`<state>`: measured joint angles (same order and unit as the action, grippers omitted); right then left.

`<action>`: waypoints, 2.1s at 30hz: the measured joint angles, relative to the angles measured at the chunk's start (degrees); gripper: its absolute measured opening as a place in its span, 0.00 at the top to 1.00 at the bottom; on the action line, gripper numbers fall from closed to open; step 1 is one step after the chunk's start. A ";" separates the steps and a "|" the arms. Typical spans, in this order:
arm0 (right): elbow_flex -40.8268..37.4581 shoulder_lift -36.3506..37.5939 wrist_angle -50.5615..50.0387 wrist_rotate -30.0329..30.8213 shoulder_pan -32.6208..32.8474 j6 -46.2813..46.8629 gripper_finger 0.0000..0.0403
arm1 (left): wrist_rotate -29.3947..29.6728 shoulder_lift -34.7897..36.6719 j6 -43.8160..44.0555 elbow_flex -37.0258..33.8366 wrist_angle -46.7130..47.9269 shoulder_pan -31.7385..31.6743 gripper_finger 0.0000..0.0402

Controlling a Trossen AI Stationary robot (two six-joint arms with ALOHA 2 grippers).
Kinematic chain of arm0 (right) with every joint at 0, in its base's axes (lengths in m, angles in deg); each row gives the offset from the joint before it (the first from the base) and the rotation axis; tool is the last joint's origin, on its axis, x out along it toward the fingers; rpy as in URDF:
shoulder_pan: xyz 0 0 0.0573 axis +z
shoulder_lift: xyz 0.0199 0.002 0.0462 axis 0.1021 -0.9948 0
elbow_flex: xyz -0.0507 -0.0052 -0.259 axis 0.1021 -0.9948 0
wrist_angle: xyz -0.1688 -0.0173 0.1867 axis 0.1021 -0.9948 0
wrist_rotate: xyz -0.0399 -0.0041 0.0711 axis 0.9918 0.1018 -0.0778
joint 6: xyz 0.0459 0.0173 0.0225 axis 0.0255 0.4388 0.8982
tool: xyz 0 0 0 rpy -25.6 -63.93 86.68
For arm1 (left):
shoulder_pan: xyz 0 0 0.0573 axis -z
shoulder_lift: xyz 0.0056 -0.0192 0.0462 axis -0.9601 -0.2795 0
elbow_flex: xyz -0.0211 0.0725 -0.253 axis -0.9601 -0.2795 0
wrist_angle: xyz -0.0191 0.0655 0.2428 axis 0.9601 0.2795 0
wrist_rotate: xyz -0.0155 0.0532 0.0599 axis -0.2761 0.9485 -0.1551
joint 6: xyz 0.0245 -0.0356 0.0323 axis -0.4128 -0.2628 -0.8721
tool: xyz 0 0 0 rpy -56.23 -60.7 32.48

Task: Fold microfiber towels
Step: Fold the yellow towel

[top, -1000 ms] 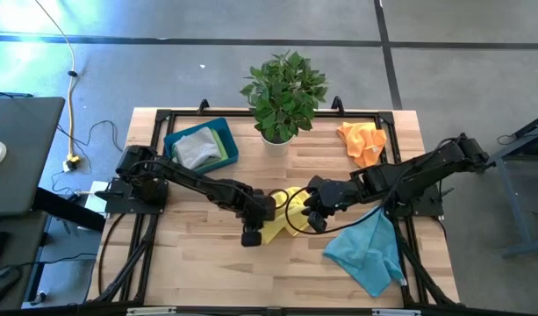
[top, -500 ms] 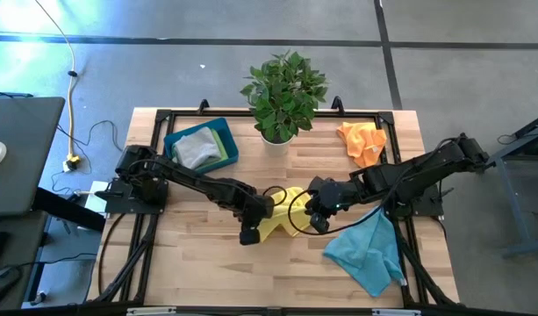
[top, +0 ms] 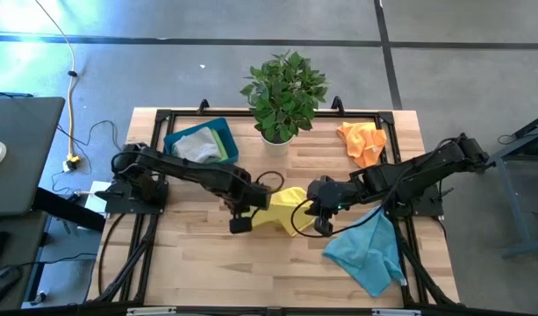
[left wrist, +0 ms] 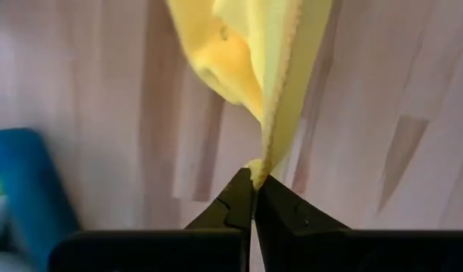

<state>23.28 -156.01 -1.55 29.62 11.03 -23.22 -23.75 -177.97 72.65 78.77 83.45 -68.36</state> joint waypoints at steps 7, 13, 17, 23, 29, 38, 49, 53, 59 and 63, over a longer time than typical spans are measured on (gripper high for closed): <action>4.16 -0.06 -4.52 4.60 -0.04 -2.81 1.00 | 4.68 0.08 -1.07 5.49 10.99 0.00 1.00; 10.81 -0.04 -15.71 10.80 -0.39 -6.17 1.00 | 11.25 0.01 -2.30 9.04 13.37 -0.02 1.00; 13.65 -0.05 -21.81 14.01 -0.56 -8.41 1.00 | 15.14 0.01 -6.21 12.40 13.58 -0.02 1.00; 17.52 -0.02 -23.77 19.09 -0.50 -18.61 1.00 | 20.00 0.01 -12.54 18.06 13.94 -0.49 1.00; 20.02 -0.02 -23.58 30.17 -0.68 -31.80 1.00 | 32.29 0.01 -24.95 23.27 13.71 -0.52 1.00; 20.83 -0.02 -23.45 43.90 -0.79 -37.84 1.00 | 49.47 0.01 -33.70 29.89 13.57 -0.52 1.00; 23.46 -0.04 -20.54 16.75 -0.71 -40.33 1.00 | 13.46 0.52 -31.46 30.82 13.54 0.12 1.00; 24.47 0.00 -20.34 40.39 -1.00 -37.94 1.00 | 41.40 0.52 -29.19 30.82 13.54 -0.04 1.00; 27.14 -0.02 -20.61 15.09 -1.11 -37.41 1.00 | 28.37 0.96 -32.02 30.78 13.53 1.43 1.00; 28.16 -0.10 -21.41 16.46 -1.08 -38.62 1.00 | 23.55 1.54 -34.32 30.82 13.52 2.44 1.00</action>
<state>51.44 -156.11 -22.97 46.08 9.94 -61.84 -0.20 -176.42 38.33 109.59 96.98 -65.92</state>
